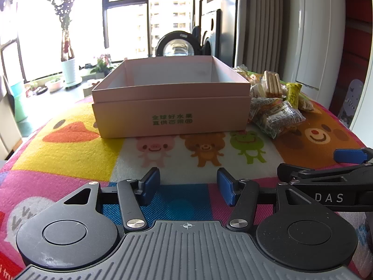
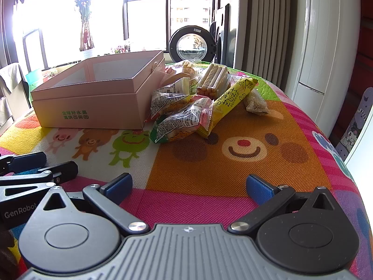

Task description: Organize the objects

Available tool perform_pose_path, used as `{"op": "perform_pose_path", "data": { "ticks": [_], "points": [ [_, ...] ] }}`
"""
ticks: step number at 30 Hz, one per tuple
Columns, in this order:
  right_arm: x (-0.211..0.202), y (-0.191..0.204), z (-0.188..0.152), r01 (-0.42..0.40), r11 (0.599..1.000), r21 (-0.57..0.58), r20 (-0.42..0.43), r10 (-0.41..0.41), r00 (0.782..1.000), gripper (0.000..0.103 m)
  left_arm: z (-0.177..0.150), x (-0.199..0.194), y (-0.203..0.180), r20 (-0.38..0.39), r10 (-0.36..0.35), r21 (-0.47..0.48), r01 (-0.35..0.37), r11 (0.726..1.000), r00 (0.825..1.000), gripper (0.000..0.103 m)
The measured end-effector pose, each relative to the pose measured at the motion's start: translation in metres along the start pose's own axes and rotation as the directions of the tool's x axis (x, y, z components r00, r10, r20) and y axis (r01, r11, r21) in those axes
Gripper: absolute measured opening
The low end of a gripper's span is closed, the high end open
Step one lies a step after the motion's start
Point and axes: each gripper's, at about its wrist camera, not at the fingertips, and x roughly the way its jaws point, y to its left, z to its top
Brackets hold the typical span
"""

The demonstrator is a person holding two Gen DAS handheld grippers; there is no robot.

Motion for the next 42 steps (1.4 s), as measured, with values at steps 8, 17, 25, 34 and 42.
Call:
{"op": "perform_pose_path", "data": {
  "ticks": [8,17,25,34,42],
  "points": [
    [-0.001,0.001,0.000,-0.004,1.000,0.000,0.000,0.004,1.000,0.103,0.000,0.000,0.000,0.000,0.002,0.003,-0.002,1.000,1.000,0.061],
    [0.000,-0.001,0.001,-0.006,1.000,-0.002,0.000,0.006,1.000,0.103,-0.001,0.000,0.000,0.000,0.007,-0.002,-0.007,1.000,1.000,0.061],
    [0.001,-0.001,0.005,-0.019,1.000,-0.016,-0.022,0.019,1.000,0.103,0.003,-0.004,0.004,-0.008,-0.016,-0.001,0.016,1.000,1.000,0.059],
    [0.005,-0.007,0.018,-0.087,0.995,-0.053,-0.125,0.080,0.989,0.103,0.066,-0.011,0.059,0.185,0.037,-0.072,-0.024,0.997,0.982,0.059],
    [0.008,-0.005,0.023,-0.066,0.997,-0.041,-0.169,0.058,0.984,0.103,0.105,0.057,0.115,0.109,0.086,-0.157,-0.069,0.985,0.990,0.057]
  ]
}}
